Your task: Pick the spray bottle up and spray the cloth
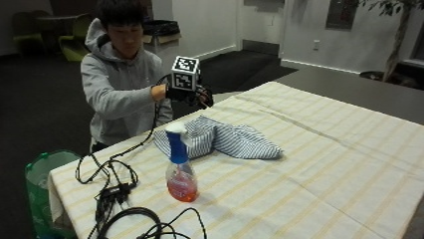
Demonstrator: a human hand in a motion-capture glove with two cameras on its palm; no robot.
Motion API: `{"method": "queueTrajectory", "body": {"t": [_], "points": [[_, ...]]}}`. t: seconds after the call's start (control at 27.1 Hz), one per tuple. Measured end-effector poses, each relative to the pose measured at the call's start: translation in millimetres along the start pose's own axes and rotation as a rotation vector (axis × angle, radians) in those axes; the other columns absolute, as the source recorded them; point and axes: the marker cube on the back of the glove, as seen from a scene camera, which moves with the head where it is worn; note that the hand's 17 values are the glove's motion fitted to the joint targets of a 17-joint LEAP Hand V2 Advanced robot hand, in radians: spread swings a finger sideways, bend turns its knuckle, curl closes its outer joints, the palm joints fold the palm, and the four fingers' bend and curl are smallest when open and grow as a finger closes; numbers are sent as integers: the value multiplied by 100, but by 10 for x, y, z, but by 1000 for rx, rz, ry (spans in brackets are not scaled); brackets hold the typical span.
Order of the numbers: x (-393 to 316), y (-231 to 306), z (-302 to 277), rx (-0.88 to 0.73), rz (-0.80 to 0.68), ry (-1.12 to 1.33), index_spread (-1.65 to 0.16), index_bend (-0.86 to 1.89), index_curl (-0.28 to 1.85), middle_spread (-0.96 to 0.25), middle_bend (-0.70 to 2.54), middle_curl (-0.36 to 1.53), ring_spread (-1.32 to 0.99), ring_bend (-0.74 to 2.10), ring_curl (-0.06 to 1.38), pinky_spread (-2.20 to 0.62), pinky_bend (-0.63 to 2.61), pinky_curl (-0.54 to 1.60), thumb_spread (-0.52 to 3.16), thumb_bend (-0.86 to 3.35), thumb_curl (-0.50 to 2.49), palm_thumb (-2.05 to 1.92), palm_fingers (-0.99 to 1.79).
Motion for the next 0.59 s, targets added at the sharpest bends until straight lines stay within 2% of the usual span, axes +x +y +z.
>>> {"method": "queueTrajectory", "body": {"t": [0.26,0.59], "points": [[-69,34,12,-11,-6,-4,-23,29,21,-3,38,17,0,23,14,17,23,15,60,42,22,72,62],[7,220,-39,2,-47,-26,-27,25,28,-5,35,24,1,20,18,21,19,20,81,36,29,76,62]]}}
